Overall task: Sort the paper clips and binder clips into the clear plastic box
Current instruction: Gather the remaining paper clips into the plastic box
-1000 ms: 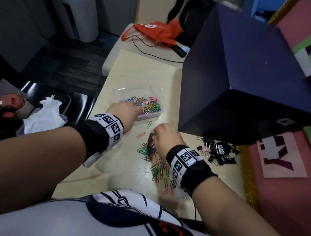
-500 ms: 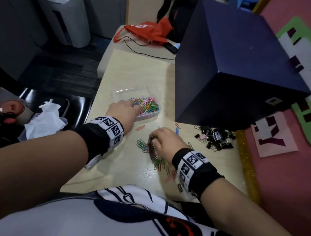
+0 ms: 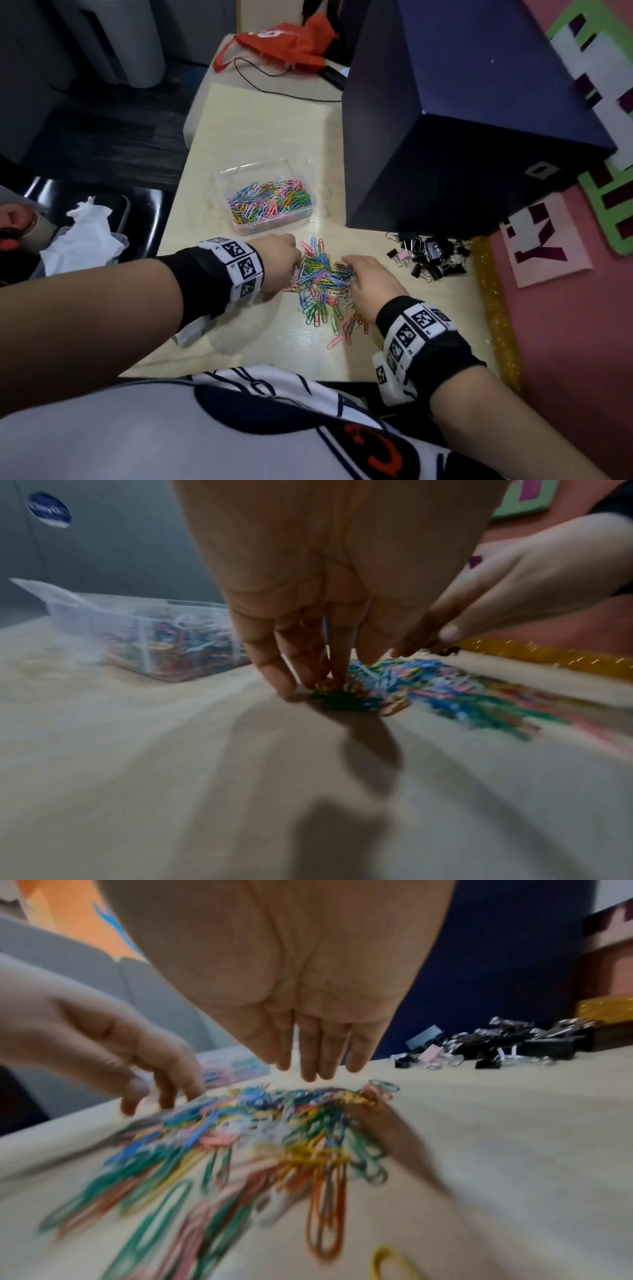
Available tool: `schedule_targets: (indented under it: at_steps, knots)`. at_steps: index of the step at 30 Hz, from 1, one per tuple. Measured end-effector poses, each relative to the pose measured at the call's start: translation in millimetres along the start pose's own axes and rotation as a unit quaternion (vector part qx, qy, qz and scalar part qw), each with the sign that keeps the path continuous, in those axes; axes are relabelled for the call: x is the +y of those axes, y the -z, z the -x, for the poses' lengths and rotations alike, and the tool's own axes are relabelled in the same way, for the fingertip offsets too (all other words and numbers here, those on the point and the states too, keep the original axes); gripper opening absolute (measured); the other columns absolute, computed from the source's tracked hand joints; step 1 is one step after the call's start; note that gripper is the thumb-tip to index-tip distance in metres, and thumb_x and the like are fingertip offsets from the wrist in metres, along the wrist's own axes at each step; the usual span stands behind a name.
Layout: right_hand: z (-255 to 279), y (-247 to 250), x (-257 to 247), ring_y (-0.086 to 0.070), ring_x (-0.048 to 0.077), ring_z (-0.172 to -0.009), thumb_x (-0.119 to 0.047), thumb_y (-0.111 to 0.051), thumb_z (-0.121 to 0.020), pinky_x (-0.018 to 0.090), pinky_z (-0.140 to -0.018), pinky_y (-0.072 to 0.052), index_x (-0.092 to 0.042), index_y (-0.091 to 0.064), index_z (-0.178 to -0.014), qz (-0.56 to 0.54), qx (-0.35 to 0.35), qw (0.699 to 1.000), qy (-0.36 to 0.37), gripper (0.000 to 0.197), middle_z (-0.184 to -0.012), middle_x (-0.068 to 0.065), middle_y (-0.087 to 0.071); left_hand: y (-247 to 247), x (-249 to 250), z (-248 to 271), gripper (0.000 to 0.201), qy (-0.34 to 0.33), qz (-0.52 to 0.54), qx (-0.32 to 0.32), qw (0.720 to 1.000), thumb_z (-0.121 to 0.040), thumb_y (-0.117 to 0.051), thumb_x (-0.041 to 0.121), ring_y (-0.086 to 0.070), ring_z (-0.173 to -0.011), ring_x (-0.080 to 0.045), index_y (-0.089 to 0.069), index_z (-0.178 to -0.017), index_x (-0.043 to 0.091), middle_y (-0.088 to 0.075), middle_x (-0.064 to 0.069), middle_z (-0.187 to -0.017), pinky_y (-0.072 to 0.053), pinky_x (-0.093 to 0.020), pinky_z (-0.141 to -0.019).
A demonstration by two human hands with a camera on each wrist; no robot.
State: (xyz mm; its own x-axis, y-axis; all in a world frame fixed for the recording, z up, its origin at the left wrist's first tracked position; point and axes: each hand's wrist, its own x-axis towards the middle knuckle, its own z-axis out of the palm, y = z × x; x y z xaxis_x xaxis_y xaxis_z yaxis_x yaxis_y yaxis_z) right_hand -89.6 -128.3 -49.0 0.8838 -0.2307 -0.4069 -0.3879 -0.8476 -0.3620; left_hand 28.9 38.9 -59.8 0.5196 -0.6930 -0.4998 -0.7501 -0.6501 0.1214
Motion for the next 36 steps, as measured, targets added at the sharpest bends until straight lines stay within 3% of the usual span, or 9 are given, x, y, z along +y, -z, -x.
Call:
schedule_targets:
  at_steps: [5, 8, 11, 15, 19, 23, 26, 30, 36]
  knots:
    - [2, 16, 16, -0.04, 0.034, -0.128, 0.001, -0.043, -0.087, 0.038, -0.104, -0.036, -0.01, -0.035, -0.141, 0.054, 0.021, 0.984, -0.17, 0.055, -0.145, 0.015, -0.029, 4, 7, 0, 0.048, 0.045, 0.064, 0.034, 0.996, -0.09, -0.05, 0.021, -0.054, -0.112, -0.031, -0.038, -0.135, 0.011, -0.047, -0.013, -0.126, -0.048, -0.041, -0.092]
    - [12, 8, 10, -0.046, 0.031, -0.122, 0.001, -0.041, -0.089, 0.036, -0.102, -0.039, -0.012, -0.037, -0.138, 0.058, -0.009, 0.989, -0.136, 0.052, -0.139, 0.013, -0.033, 3, 3, -3, 0.06, 0.059, 0.062, 0.028, 0.996, -0.09, -0.051, 0.023, -0.055, -0.11, -0.031, -0.024, -0.144, 0.02, -0.043, -0.012, -0.13, -0.05, -0.043, -0.088]
    - [17, 1, 1, -0.05, 0.028, -0.117, 0.01, -0.036, -0.08, 0.036, -0.1, -0.044, -0.017, -0.041, -0.137, 0.032, -0.035, 0.995, -0.092, 0.063, -0.132, 0.009, -0.038, 0, 9, -6, 0.054, 0.028, 0.029, -0.01, 0.999, -0.089, -0.049, 0.019, -0.053, -0.108, -0.03, -0.033, -0.14, 0.027, -0.041, -0.01, -0.124, -0.049, -0.044, -0.09]
    - [21, 22, -5, -0.054, 0.029, -0.116, -0.005, -0.044, -0.09, 0.035, -0.099, -0.045, -0.01, -0.048, -0.131, 0.128, -0.089, 0.981, -0.117, 0.042, -0.13, 0.012, -0.047, 9, 15, -12, 0.037, 0.009, -0.011, 0.028, 1.0, -0.089, -0.045, 0.017, -0.052, -0.106, -0.032, -0.045, -0.127, 0.015, -0.045, -0.013, -0.119, -0.048, -0.045, -0.09]
    - [30, 27, -4, -0.061, 0.024, -0.088, -0.022, -0.052, -0.093, 0.03, -0.082, -0.05, -0.008, -0.063, -0.097, 0.317, -0.277, 0.897, -0.133, 0.018, -0.098, 0.008, -0.062, 18, 18, -20, 0.045, 0.012, -0.023, 0.041, 0.999, -0.089, -0.046, 0.016, -0.046, -0.114, -0.033, -0.038, -0.133, 0.02, -0.043, -0.012, -0.125, -0.047, -0.049, -0.092]
    - [30, 6, -4, -0.052, 0.024, -0.076, -0.016, -0.054, -0.09, 0.029, -0.072, -0.047, -0.009, -0.051, -0.07, 0.319, -0.248, 0.905, -0.13, 0.022, -0.066, 0.003, -0.044, 14, 24, -19, 0.053, -0.03, -0.05, 0.019, 0.998, -0.083, -0.056, 0.015, -0.044, -0.111, -0.031, -0.039, -0.133, 0.023, -0.041, -0.01, -0.121, -0.047, -0.048, -0.091]
    - [22, 0, -17, -0.061, 0.028, -0.092, -0.013, -0.048, -0.094, 0.03, -0.08, -0.049, -0.01, -0.054, -0.086, 0.268, -0.202, 0.935, -0.112, 0.01, -0.082, 0.008, -0.059, 6, 28, -13, 0.061, -0.055, -0.033, 0.004, 0.998, -0.076, -0.065, 0.012, -0.045, -0.109, -0.03, -0.042, -0.131, 0.022, -0.041, -0.009, -0.12, -0.046, -0.046, -0.092]
    - [9, -7, -19, -0.062, 0.029, -0.097, -0.019, -0.053, -0.089, 0.028, -0.071, -0.044, -0.009, -0.059, -0.104, 0.158, -0.113, 0.971, -0.141, 0.018, -0.11, 0.011, -0.064, -3, 23, -2, 0.06, -0.075, -0.06, 0.022, 0.995, -0.072, -0.071, 0.017, -0.047, -0.107, -0.027, -0.045, -0.126, 0.025, -0.04, -0.005, -0.119, -0.05, -0.043, -0.085]
    - [3, 1, -11, -0.052, 0.033, -0.114, -0.003, -0.049, -0.088, 0.038, -0.088, -0.046, -0.005, -0.036, -0.131, 0.056, -0.012, 0.975, -0.217, 0.045, -0.133, 0.014, -0.033, 18, 0, 5, 0.057, 0.109, -0.009, 0.185, 0.977, -0.084, -0.056, 0.016, -0.034, -0.128, -0.029, -0.033, -0.136, 0.023, -0.034, -0.008, -0.141, -0.036, -0.052, -0.098]
